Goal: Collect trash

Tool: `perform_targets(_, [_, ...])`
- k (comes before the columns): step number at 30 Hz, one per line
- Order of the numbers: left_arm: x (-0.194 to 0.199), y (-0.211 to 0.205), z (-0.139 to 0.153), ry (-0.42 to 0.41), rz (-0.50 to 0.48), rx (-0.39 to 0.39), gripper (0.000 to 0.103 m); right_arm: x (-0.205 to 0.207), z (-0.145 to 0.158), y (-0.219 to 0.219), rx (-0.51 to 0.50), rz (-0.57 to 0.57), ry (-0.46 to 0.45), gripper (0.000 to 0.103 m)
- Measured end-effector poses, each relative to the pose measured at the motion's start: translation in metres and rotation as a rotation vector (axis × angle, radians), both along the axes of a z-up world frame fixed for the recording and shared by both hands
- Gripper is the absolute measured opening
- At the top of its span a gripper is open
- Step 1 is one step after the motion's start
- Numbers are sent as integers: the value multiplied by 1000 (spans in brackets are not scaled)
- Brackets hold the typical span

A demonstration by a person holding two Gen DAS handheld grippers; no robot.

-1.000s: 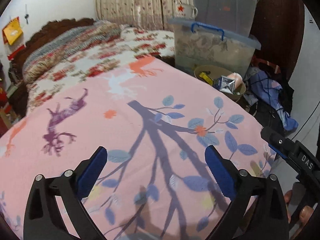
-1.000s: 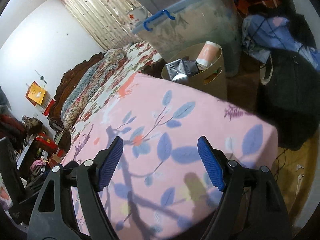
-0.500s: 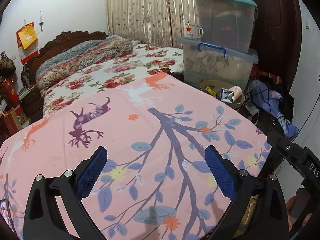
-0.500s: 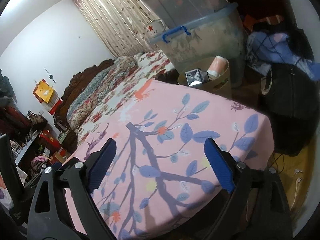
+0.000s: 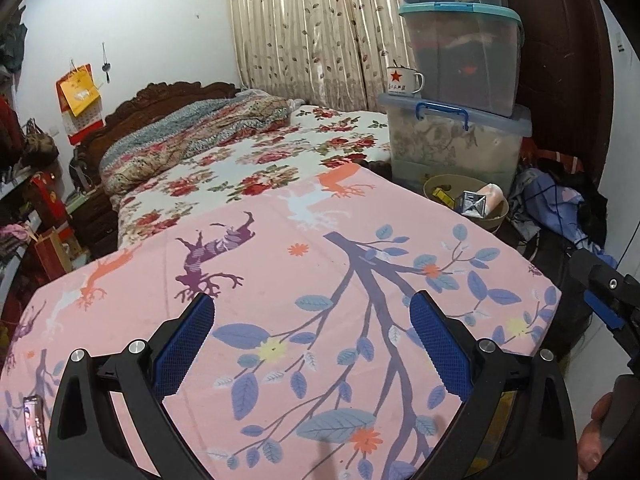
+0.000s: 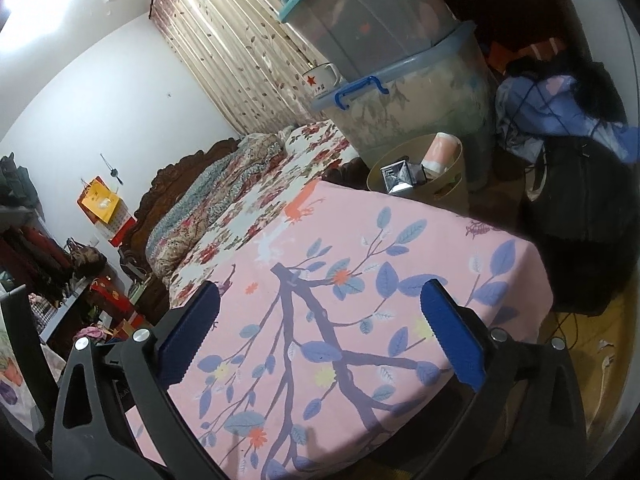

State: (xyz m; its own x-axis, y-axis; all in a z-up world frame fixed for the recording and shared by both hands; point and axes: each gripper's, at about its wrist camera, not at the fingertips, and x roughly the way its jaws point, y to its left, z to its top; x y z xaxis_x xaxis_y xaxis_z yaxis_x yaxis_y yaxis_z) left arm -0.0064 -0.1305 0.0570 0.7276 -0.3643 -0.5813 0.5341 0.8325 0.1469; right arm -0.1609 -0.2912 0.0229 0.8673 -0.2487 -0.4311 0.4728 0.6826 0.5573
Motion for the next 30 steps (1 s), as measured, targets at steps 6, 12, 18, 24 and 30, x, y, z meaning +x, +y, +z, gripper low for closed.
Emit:
perform_targets(6, [-5, 3, 7, -31, 23, -2, 94, -2, -2, 0, 10, 6, 4, 99])
perform_targets(12, [-7, 6, 12, -46, 47, -11, 94, -3, -5, -5, 28, 5, 0, 99])
perform_targets(18, [-9, 5, 11, -56, 56, 0, 94, -9, -1, -3, 2, -15, -11, 99])
perform_targets(24, [-7, 8, 10, -38, 64, -6, 94, -11, 5, 6, -52, -23, -21, 99])
perform_targets(30, [-5, 13, 10, -41, 99, -9, 94, -9, 2, 8, -36, -17, -11, 99])
